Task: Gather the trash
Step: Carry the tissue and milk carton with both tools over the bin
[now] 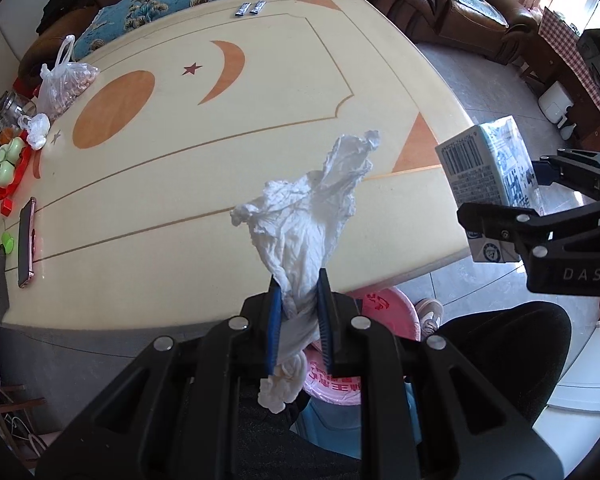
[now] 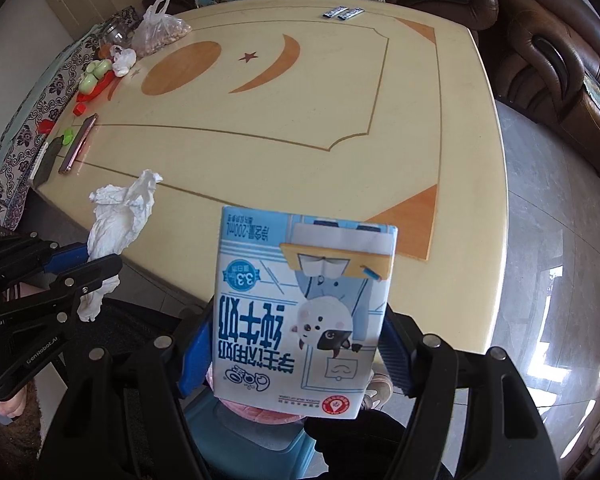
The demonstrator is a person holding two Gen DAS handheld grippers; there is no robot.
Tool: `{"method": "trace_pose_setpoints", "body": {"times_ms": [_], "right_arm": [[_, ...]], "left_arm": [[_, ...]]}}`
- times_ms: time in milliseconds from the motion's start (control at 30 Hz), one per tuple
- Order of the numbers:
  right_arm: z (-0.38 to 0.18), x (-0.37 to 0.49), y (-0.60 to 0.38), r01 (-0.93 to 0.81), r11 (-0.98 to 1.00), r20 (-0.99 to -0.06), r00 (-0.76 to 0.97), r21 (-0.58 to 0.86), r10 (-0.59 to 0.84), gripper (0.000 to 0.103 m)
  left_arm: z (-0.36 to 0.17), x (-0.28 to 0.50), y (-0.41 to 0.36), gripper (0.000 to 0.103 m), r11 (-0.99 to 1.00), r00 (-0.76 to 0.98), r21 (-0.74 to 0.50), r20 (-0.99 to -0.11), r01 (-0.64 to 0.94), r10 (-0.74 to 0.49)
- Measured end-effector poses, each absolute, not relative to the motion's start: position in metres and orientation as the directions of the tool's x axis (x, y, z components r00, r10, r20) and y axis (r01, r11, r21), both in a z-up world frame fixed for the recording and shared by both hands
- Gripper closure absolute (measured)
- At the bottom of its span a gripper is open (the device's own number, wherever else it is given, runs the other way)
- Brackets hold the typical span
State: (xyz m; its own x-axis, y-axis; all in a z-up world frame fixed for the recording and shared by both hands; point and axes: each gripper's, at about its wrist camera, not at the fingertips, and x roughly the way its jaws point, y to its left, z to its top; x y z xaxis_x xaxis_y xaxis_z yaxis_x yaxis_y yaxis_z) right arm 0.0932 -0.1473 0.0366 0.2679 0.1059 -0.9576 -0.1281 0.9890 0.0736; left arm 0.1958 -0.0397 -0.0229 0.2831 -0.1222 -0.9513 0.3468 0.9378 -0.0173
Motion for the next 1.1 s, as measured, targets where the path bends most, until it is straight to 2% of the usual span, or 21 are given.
{"method": "trace_pose_setpoints", "body": {"times_ms": [433, 1100], "right_arm": [[0.016, 0.025, -0.126, -0.198, 0.979, -0.955, 0.278, 0.052, 0.107, 0.035], [-0.066, -0.045, -0.124, -0.196, 0.98, -0.958, 0.276, 0.025, 0.079, 0.035]], "left_arm": [[-0.047, 0.129, -0.043, 0.086, 0.91, 0.286, -0.043, -0.942, 0.412, -0.174], [-0.142, 0.085, -0.056, 0.086, 0.881, 0.14, -0.123, -0.968, 0.456, -0.207]]}}
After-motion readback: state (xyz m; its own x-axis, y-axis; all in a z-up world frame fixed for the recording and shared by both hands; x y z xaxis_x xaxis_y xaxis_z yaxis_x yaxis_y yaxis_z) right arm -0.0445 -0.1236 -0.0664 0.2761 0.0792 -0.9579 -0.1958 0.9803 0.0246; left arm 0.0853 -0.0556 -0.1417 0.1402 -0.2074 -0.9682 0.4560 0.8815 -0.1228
